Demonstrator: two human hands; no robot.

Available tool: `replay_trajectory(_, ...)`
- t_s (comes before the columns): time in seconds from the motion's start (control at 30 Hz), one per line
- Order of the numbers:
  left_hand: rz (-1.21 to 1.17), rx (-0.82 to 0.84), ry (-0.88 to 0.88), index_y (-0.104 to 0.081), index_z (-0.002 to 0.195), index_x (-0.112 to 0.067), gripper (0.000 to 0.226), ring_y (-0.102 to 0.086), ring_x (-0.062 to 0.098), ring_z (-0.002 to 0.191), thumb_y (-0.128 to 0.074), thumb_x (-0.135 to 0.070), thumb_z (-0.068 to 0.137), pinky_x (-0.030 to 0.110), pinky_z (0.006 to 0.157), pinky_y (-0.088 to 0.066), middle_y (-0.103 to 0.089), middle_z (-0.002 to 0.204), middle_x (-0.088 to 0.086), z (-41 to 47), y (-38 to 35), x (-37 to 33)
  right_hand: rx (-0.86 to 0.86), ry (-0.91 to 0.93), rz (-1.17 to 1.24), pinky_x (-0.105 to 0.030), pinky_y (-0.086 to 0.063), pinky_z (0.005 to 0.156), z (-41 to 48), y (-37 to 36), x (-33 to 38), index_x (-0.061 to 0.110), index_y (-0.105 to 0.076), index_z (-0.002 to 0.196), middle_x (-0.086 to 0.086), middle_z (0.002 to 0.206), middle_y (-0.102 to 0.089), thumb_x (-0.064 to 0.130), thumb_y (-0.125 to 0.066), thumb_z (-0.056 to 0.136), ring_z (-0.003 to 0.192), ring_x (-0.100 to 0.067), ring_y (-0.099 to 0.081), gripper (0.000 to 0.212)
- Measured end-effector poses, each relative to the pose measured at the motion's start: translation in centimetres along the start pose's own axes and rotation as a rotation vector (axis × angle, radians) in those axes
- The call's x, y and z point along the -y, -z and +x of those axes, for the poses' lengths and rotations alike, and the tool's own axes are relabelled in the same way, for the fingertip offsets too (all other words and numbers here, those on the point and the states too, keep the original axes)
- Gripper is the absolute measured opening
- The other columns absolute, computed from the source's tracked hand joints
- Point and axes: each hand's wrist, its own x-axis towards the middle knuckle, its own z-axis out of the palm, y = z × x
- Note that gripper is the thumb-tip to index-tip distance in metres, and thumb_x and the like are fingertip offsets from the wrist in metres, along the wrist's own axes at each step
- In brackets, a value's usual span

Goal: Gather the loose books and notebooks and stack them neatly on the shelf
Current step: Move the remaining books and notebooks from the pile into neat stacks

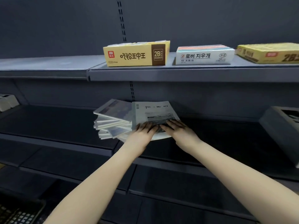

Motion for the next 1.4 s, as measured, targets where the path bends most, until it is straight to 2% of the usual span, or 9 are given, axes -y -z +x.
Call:
replay_trajectory(0.13,-0.054,-0.036,-0.08,-0.017,0.15,-0.013,0.072,-0.013,0.027,0.145,-0.041,0.009,0.086,0.039,0.118,-0.009,-0.017,0.156,0.012,2.4,-0.1,-4.0,-0.066,-0.106,-0.002,-0.032,-0.005,0.117,-3.7,-0.6,-3.6,0.018,-0.022,0.149,-0.011,0.156,-0.017,-0.002,-0.037,0.094,0.145,-0.025,-0.015,0.06)
replay_trajectory(0.23,-0.09,-0.077,-0.176,-0.016,0.151,-0.015,0.074,-0.013,0.025,0.145,-0.043,0.008,0.086,0.037,0.119,-0.014,-0.016,0.157,0.009,4.4,-0.2,-7.5,-0.16,-0.171,-0.065,-0.045,-0.036,0.105,-6.8,-0.1,-6.1,0.007,-0.056,0.129,-0.024,0.131,-0.053,-0.01,-0.057,0.076,0.122,-0.039,-0.051,0.056)
replay_trajectory(0.33,-0.108,-0.07,-0.253,-0.01,0.151,-0.017,0.076,-0.008,0.023,0.146,-0.042,0.008,0.088,0.034,0.119,-0.012,-0.009,0.159,0.006,6.7,0.4,-11.5,-0.145,-0.275,-0.158,-0.046,-0.052,0.085,-10.6,0.7,-8.5,0.007,-0.071,0.106,-0.019,0.105,-0.069,0.003,-0.039,0.073,0.096,-0.036,-0.067,0.046)
replay_trajectory(0.5,-0.157,-0.047,-0.392,-0.002,0.152,-0.019,0.08,0.001,0.022,0.146,-0.042,0.008,0.088,0.033,0.118,-0.004,0.001,0.159,0.003,9.5,1.6,-18.6,-0.102,-0.415,-0.305,-0.048,-0.052,0.085,-17.2,2.4,-11.8,0.004,-0.067,0.11,-0.022,0.106,-0.068,0.001,-0.051,0.07,0.099,-0.038,-0.066,0.043)
replay_trajectory(0.6,-0.167,-0.085,-0.497,-0.004,0.151,-0.017,0.082,-0.002,0.022,0.146,-0.046,0.009,0.086,0.035,0.119,-0.004,-0.003,0.159,0.004,10.4,2.6,-23.0,-0.093,-0.526,-0.329,-0.047,-0.052,0.085,-21.5,3.7,-13.1,0.001,-0.068,0.107,-0.022,0.103,-0.068,0.002,-0.045,0.071,0.096,-0.038,-0.066,0.043)
replay_trajectory(0.73,-0.166,-0.14,-0.635,-0.008,0.151,-0.014,0.077,-0.011,0.023,0.145,-0.048,0.002,0.088,0.036,0.118,-0.011,-0.011,0.158,0.006,11.0,3.2,-28.8,-0.043,-0.659,-0.313,-0.047,-0.051,0.085,-27.1,4.5,-14.3,-0.003,-0.064,0.112,-0.027,0.109,-0.065,-0.013,-0.077,0.046,0.1,-0.04,-0.065,0.068)
replay_trajectory(0.87,-0.156,-0.199,-0.745,-0.028,0.146,-0.007,0.086,-0.037,0.028,0.135,-0.073,-0.003,0.072,0.038,0.109,-0.033,-0.034,0.149,0.014,10.8,3.7,-33.8,0.001,-0.77,-0.261,-0.042,-0.029,0.11,-32.0,4.5,-15.0,0.0,-0.043,0.137,-0.027,0.139,-0.044,-0.015,-0.064,0.067,0.129,-0.038,-0.043,0.075)
replay_trajectory(1.03,-0.092,-0.037,-0.795,-0.006,0.15,-0.014,0.078,-0.016,0.034,0.141,-0.05,0.0,0.088,0.046,0.114,-0.012,-0.013,0.155,0.015,10.8,3.4,-38.5,0.117,-0.917,-0.222,-0.031,-0.013,0.115,-36.4,4.3,-15.7,0.013,-0.018,0.149,-0.013,0.154,-0.022,-0.006,-0.045,0.088,0.142,-0.023,-0.024,0.069)
replay_trajectory(1.4,-0.087,-0.009,-0.801,-0.004,0.151,-0.014,0.074,-0.011,0.033,0.143,-0.045,0.0,0.091,0.049,0.115,-0.013,-0.011,0.155,0.017,13.9,3.3,-43.2,0.102,-1.014,-0.226,-0.032,-0.011,0.116,-38.7,4.0,-20.4,0.017,-0.015,0.15,-0.007,0.156,-0.019,-0.005,-0.043,0.088,0.144,-0.016,-0.017,0.072)
